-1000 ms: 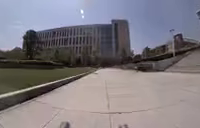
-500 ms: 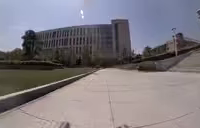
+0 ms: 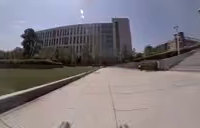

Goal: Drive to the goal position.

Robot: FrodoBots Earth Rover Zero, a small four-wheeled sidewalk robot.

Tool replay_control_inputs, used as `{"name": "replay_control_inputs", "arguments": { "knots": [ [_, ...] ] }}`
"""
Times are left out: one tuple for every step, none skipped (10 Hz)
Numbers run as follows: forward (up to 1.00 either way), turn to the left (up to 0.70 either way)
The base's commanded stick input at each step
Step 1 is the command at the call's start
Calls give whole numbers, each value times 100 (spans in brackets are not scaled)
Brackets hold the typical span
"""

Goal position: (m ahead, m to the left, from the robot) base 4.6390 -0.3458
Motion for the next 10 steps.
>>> {"name": "replay_control_inputs", "arguments": {
  "knots": [
    [70,-5],
    [70,-5],
    [70,-6],
    [70,-5],
    [70,-5],
    [70,-6],
    [70,-5],
    [70,-5],
    [70,-3],
    [70,0]
  ]
}}
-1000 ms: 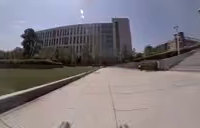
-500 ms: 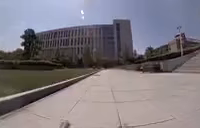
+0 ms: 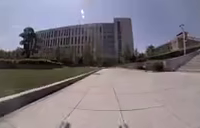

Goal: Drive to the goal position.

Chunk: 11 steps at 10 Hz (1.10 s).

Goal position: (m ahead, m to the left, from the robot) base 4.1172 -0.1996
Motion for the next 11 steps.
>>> {"name": "replay_control_inputs", "arguments": {
  "knots": [
    [70,0],
    [70,0],
    [70,0],
    [70,0],
    [70,0],
    [70,0],
    [70,0],
    [70,0],
    [70,0],
    [70,0],
    [70,0]
  ]
}}
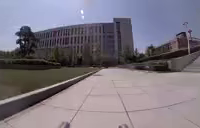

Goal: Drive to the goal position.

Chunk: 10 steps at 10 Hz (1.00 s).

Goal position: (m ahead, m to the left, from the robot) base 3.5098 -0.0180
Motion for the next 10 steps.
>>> {"name": "replay_control_inputs", "arguments": {
  "knots": [
    [70,0],
    [70,0],
    [70,0],
    [70,0],
    [70,0],
    [70,0],
    [70,0],
    [70,0],
    [70,0],
    [70,0]
  ]
}}
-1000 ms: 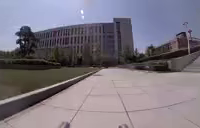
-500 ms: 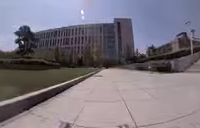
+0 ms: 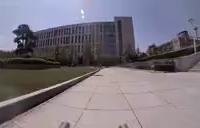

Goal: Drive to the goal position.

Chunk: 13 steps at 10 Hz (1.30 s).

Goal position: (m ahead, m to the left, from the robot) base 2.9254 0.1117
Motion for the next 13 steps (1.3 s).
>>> {"name": "replay_control_inputs", "arguments": {
  "knots": [
    [70,0],
    [70,0],
    [70,-1],
    [70,-7],
    [70,-7],
    [70,-7],
    [70,-7],
    [70,-7],
    [70,-7],
    [70,-7],
    [70,-7],
    [70,-7],
    [70,-7]
  ]
}}
